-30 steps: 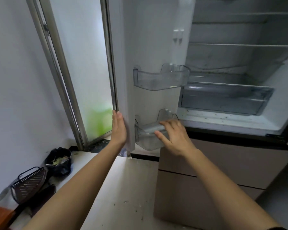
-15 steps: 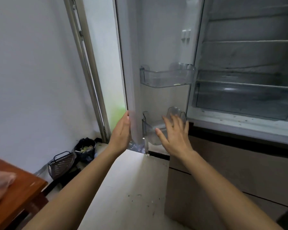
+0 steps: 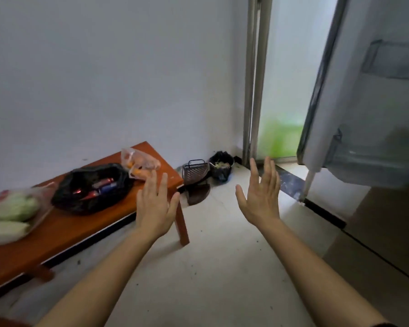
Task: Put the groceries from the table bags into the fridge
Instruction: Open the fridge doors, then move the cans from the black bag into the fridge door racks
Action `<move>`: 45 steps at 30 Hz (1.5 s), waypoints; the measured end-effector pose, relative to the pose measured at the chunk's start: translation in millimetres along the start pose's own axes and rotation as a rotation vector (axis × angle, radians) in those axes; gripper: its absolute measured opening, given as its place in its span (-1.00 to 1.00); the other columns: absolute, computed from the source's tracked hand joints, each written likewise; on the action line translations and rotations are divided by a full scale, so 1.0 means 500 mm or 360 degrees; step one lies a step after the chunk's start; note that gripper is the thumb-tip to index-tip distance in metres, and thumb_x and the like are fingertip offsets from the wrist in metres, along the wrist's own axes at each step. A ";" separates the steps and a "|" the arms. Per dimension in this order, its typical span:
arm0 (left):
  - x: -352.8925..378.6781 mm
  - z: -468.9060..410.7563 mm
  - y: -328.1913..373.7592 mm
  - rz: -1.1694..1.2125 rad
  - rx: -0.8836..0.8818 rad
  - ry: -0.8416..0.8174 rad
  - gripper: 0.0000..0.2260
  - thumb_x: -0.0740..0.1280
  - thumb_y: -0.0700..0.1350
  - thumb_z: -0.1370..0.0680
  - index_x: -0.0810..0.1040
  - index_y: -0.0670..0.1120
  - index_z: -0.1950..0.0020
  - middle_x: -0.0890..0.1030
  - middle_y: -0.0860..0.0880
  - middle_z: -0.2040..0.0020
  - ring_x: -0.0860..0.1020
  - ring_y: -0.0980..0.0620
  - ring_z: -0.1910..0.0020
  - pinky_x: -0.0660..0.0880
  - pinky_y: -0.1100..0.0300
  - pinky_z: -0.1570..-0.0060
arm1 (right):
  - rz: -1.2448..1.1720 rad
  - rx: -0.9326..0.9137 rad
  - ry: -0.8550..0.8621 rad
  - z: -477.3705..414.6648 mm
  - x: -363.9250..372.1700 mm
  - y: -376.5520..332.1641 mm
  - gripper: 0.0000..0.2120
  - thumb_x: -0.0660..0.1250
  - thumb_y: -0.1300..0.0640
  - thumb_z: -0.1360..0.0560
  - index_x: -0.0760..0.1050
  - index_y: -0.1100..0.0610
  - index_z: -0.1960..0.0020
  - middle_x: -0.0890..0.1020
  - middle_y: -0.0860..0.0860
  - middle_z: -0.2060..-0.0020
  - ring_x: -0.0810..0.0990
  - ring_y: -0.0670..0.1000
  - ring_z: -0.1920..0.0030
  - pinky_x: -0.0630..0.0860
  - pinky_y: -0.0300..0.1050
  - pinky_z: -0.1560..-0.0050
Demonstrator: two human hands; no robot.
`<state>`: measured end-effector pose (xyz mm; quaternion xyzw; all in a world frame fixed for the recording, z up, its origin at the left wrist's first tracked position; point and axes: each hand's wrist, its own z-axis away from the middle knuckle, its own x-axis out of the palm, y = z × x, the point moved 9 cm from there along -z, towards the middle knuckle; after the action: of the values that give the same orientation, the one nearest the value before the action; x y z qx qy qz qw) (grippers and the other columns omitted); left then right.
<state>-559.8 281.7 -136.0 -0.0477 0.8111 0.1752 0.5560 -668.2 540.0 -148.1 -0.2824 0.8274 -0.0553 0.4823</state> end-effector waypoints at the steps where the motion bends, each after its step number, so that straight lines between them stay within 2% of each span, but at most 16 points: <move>1: -0.022 0.001 -0.045 -0.0024 -0.0031 0.0027 -0.41 0.04 0.20 -0.65 0.02 -0.01 -0.63 -0.03 -0.08 -0.64 0.03 -0.11 -0.60 0.10 -0.17 -0.52 | -0.0001 -0.0043 -0.0021 -0.008 0.020 -0.044 -0.24 0.35 -0.04 -0.52 0.11 0.15 -0.60 0.03 0.26 -0.58 0.01 0.28 -0.59 0.02 0.23 -0.56; 8: -0.097 -0.030 -0.357 -0.0015 -0.0220 0.0020 -0.40 0.03 0.20 -0.66 0.00 -0.03 -0.63 -0.04 -0.11 -0.64 -0.03 -0.11 -0.61 0.02 -0.12 -0.55 | -0.0031 -0.0215 -0.0172 -0.062 0.178 -0.336 -0.41 0.31 -0.06 -0.56 0.31 0.18 -0.51 0.35 0.21 -0.47 0.23 0.25 -0.53 0.23 0.24 -0.50; 15: -0.064 -0.130 -0.597 0.0000 -0.0171 -0.0136 -0.38 0.03 0.21 -0.66 -0.06 -0.01 -0.64 -0.12 -0.07 -0.64 -0.09 -0.08 -0.61 -0.04 -0.10 -0.54 | 0.0057 -0.0298 -0.0421 -0.090 0.376 -0.545 -0.52 0.25 -0.07 -0.58 0.40 0.10 -0.44 0.45 0.10 -0.38 0.35 0.14 -0.44 0.35 0.08 -0.40; 18: -0.030 -0.194 -0.650 0.0023 -0.0131 -0.0227 -0.38 0.02 0.22 -0.66 -0.09 0.01 -0.64 -0.15 -0.06 -0.64 -0.12 -0.07 -0.61 -0.06 -0.07 -0.56 | 0.0104 -0.0246 -0.0512 -0.116 0.454 -0.562 -0.54 0.21 -0.12 -0.58 0.42 0.04 -0.42 0.47 0.04 -0.37 0.38 0.07 -0.40 0.43 0.02 -0.34; 23: 0.056 -0.321 -0.690 0.0118 -0.0078 -0.0309 -0.39 0.04 0.20 -0.66 -0.05 0.00 -0.64 -0.12 -0.07 -0.64 -0.11 -0.06 -0.61 -0.02 -0.08 -0.56 | 0.0100 -0.0139 -0.0616 -0.182 0.576 -0.544 -0.61 0.22 -0.05 -0.59 0.49 0.06 -0.36 0.51 0.04 -0.31 0.44 0.07 -0.34 0.48 -0.01 -0.23; 27: 0.157 -0.421 -0.721 0.0120 -0.0105 -0.0420 -0.39 0.03 0.20 -0.66 -0.05 -0.01 -0.64 -0.12 -0.06 -0.64 -0.12 -0.05 -0.61 -0.02 -0.06 -0.55 | 0.0067 -0.0089 -0.0739 -0.257 0.694 -0.527 -0.62 0.18 -0.03 -0.60 0.46 0.06 -0.37 0.50 0.03 -0.30 0.45 0.07 -0.30 0.53 0.00 -0.18; 33: 0.279 -0.600 -0.762 0.0029 -0.0170 -0.0598 -0.40 0.05 0.17 -0.67 -0.04 -0.03 -0.64 -0.14 -0.05 -0.64 -0.15 -0.04 -0.61 0.02 -0.06 -0.54 | -0.0092 -0.0035 -0.1021 -0.412 0.878 -0.495 -0.61 0.18 0.02 -0.61 0.43 0.06 -0.41 0.47 0.04 -0.32 0.48 0.09 -0.29 0.49 0.01 -0.16; 39: 0.357 -0.746 -0.788 0.0022 -0.0199 -0.0690 -0.42 0.05 0.17 -0.67 0.00 -0.04 -0.63 -0.04 -0.06 -0.64 -0.06 -0.06 -0.61 0.10 -0.08 -0.51 | -0.0142 -0.0068 -0.1150 -0.564 1.000 -0.496 -0.58 0.17 0.03 -0.61 0.42 0.07 -0.44 0.46 0.06 -0.36 0.47 0.11 -0.33 0.49 0.04 -0.21; 45: 0.434 -0.825 -0.812 0.0176 0.0048 -0.0759 -0.47 0.07 0.12 -0.68 0.09 -0.01 -0.62 0.08 0.00 -0.62 0.06 0.00 -0.59 0.18 -0.05 -0.51 | -0.0187 -0.0098 -0.1207 -0.614 1.094 -0.543 -0.62 0.17 0.04 -0.62 0.43 0.04 -0.42 0.48 0.04 -0.33 0.50 0.09 -0.30 0.50 0.01 -0.15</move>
<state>-896.3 -211.1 -296.9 0.0478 0.6607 0.1994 0.7221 -1015.8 -26.7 -306.5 -0.3441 0.5740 0.0504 0.7413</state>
